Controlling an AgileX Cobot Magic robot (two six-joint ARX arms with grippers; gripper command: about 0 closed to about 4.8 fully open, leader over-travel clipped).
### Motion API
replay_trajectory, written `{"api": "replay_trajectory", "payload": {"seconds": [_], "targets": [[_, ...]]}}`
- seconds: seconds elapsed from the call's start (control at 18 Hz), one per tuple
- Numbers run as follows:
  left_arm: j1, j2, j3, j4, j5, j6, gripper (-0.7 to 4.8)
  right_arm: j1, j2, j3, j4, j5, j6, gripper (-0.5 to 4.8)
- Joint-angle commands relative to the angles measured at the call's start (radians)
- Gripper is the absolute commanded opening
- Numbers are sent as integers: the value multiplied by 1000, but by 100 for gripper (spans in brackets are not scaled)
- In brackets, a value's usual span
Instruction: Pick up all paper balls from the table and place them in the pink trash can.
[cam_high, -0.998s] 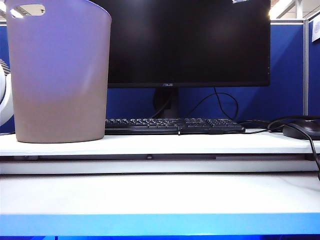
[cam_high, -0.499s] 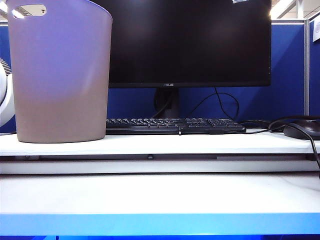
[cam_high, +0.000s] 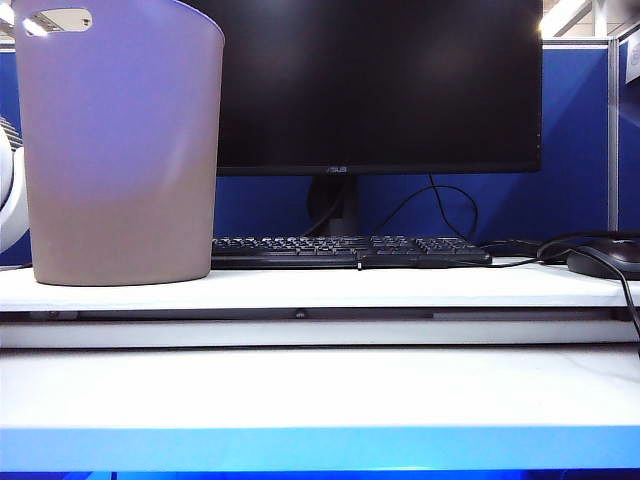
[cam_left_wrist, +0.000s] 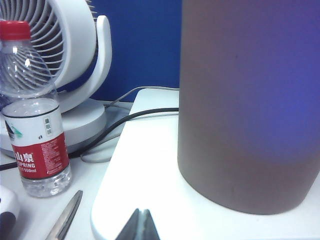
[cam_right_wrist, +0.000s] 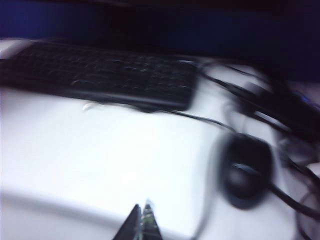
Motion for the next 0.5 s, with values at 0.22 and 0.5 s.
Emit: {"api": "replay_trajectory", "payload": {"seconds": [0.22, 0.5], "targets": [[-1, -2, 0, 6, 8, 8, -4, -363, -257, -210, 168, -286, 101, -5], [-1, -2, 0, 5, 8, 8, -4, -379, -417, -248, 39, -271, 101, -5]]}}
